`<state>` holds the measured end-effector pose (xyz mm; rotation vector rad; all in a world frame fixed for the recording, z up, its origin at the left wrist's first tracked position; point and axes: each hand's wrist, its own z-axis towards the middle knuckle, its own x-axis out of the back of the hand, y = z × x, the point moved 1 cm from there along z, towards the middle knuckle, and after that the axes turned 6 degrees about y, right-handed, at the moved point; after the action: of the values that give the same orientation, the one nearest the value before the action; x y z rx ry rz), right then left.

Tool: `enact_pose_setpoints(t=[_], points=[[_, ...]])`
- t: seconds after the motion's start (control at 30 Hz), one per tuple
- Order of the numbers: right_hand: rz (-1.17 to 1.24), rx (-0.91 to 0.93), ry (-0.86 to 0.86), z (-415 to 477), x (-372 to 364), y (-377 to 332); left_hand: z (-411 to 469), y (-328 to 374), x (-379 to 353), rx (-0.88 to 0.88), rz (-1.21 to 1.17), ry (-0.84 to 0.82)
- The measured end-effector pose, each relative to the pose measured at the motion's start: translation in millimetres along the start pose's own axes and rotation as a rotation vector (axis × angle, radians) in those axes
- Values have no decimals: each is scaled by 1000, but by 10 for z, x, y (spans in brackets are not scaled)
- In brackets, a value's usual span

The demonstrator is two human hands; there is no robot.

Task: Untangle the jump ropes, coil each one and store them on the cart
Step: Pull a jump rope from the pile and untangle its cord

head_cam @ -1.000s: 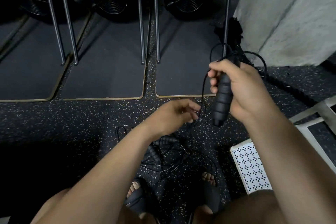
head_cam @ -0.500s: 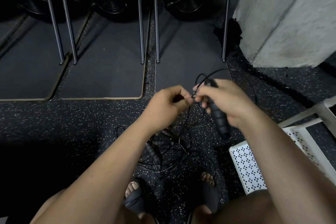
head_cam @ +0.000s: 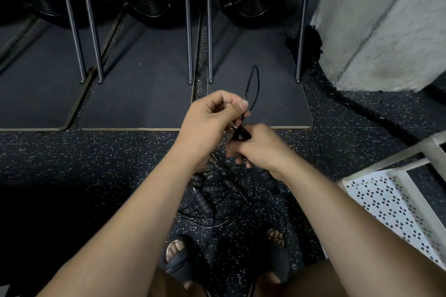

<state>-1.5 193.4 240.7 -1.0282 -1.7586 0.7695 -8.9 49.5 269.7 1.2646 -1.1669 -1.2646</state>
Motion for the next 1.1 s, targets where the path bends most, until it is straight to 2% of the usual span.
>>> enact_pose_setpoints(t=[0.17,0.37,0.6,0.7,0.9,1.0,1.1], points=[[28,21,111,9,65,-24,26,-22,14,-10,17,66],[211,46,285,-3,308,-121,-24,-197,-42,79,352,-26],[342,135,313,-178,601,-268,-53,-240,-127,119,310,-138],[504,160,337,-215,714,-320,-72,-298,-111,134,292,-219],[775,190,340,-267,826,-384,-105,-467,-87,162,540,-329],[876,164,340,-257,879,-377,-76,-450,-66,83,734,-298],[940,157,338,-223,910,-351,-46,-440,-40,49,778,-259]])
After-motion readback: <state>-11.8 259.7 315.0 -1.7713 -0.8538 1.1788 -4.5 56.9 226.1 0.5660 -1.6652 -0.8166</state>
